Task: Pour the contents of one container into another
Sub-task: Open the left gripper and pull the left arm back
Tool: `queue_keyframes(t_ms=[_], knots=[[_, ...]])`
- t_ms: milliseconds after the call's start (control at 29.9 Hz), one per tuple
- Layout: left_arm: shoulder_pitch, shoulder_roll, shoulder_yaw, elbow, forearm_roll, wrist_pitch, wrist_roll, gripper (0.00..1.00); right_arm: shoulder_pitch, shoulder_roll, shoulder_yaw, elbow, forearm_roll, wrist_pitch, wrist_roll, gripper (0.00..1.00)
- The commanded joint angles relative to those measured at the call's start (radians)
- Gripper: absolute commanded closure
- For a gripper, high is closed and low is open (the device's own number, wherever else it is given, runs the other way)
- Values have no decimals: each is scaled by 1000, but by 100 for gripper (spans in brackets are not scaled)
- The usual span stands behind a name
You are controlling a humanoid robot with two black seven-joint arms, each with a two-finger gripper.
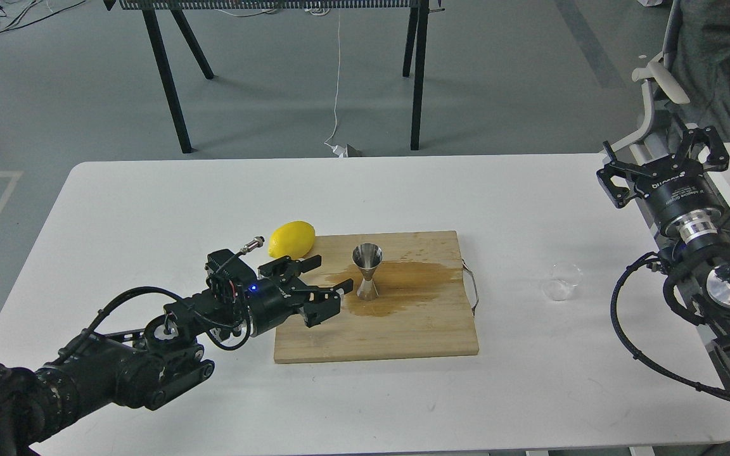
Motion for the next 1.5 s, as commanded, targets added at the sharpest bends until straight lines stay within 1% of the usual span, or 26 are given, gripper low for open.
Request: queue_keyframes(t_ms=[0, 134, 268, 334, 435, 602, 669, 803, 836, 1070, 1170, 1304, 1371, 1471], knots=[[19, 88, -35, -112, -29, -9, 0, 11, 1, 0, 0, 2, 0, 0, 0, 1], [27, 210, -47, -249, -84, -32, 0, 11, 1, 0, 0, 2, 0, 0, 0, 1], [24, 306, -50, -336, -198, -68, 0, 11, 1, 2, 2, 8, 0, 0, 0, 1], [24, 352, -64, -381, -253, -95, 0, 11, 1, 2, 2, 16, 0, 0, 0, 1], [25, 422, -125, -450, -325, -181, 0, 11, 1, 0, 2, 19, 0, 0, 0, 1], [29, 485, -318, -522, -483, -429, 0, 11, 0, 2, 0, 25, 0, 0, 0, 1], [29, 491, -401, -523, -563, -562, 0, 11, -5, 2, 0, 28, 0, 0, 0, 1], [27, 491, -564, -482, -760, -877, 0, 10, -15, 3, 0, 33, -2, 0, 0, 1], [27, 491, -588, -458, -796, -900, 0, 10, -15, 3, -1, 37, -2, 0, 0, 1], [13, 488, -680, -240, -1041, -900, 0, 9, -22, 8, 29, 149, 20, 0, -2, 1], [13, 487, -691, -143, -1167, -900, 0, 6, -31, 8, 48, 177, 80, 0, -5, 1], [-4, 487, -693, -97, -1235, -900, 0, 5, -55, 8, 48, 186, 141, 0, -12, 1], [-5, 487, -691, -88, -1262, -900, 0, 1, -78, 8, 49, 210, 161, 0, -12, 1], [-4, 487, -687, -77, -1305, -900, 0, 0, -120, 0, 52, 267, 199, 0, -12, 1]])
